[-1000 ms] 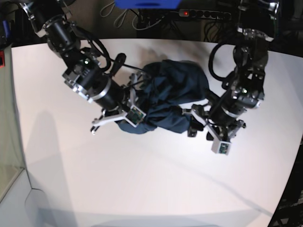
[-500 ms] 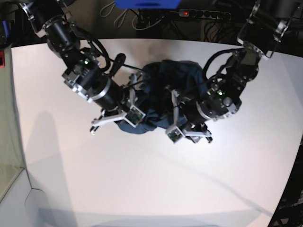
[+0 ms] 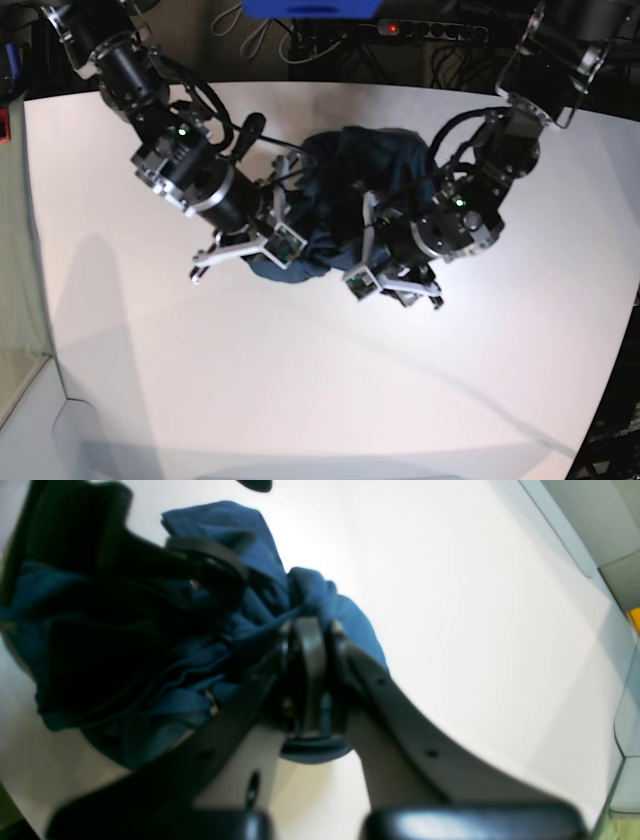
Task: Layout the t-shirt on the table in an organized manner, then fold the t-shirt properly
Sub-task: 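Pull the grippers apart, stretching the shirt between them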
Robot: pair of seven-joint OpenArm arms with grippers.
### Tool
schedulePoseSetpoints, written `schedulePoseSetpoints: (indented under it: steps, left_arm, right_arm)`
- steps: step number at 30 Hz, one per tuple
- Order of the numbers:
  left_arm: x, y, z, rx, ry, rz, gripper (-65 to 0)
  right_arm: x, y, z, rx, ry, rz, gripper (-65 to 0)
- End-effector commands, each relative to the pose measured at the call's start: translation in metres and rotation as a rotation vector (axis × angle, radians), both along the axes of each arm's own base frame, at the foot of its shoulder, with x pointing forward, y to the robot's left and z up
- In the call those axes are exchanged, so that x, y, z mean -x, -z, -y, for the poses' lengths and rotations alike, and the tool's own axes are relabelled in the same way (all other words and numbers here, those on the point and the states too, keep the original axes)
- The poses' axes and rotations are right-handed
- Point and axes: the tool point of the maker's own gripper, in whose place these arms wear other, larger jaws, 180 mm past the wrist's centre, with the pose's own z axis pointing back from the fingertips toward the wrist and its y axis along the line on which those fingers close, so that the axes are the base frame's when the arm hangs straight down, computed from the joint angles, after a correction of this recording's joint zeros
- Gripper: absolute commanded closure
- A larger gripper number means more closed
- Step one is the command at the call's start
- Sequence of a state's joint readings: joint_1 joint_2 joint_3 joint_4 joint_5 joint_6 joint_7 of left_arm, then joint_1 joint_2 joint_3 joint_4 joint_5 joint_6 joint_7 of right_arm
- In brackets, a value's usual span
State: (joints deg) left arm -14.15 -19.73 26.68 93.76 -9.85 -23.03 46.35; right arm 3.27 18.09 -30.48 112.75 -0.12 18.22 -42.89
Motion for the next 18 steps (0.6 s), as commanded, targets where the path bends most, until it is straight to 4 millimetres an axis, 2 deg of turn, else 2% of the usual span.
schedulePoseSetpoints:
  steps: [1, 5, 14, 16, 18]
  left_arm:
    - [-0.015, -0.018, 0.007, 0.032, 0.002, 0.051, -38.4]
    - [-0.018, -0.002, 0.010, 0.033, -0.016, 0.003, -38.4]
    - [-0.020, -0.002, 0.016, 0.044, -0.011, -0.004, -37.3]
    - [-0.020, -0.001, 0.019, 0.051, -0.010, -0.009, -30.6]
    - [-0.019, 0.006, 0.017, 0.045, -0.020, -0.029, -16.1]
  right_arm:
    - [-0.006, -0.014, -0.002, -0.023, -0.009, 0.044, 0.0]
    - [-0.005, -0.013, -0.002, -0.022, -0.009, 0.042, 0.0]
    - [-0.005, -0.013, -0.002, -0.020, -0.008, 0.041, 0.0]
    - [-0.005, -0.013, -0.002, -0.020, -0.008, 0.041, 0.0]
    - [-0.005, -0.013, -0.002, -0.020, -0.008, 0.041, 0.0]
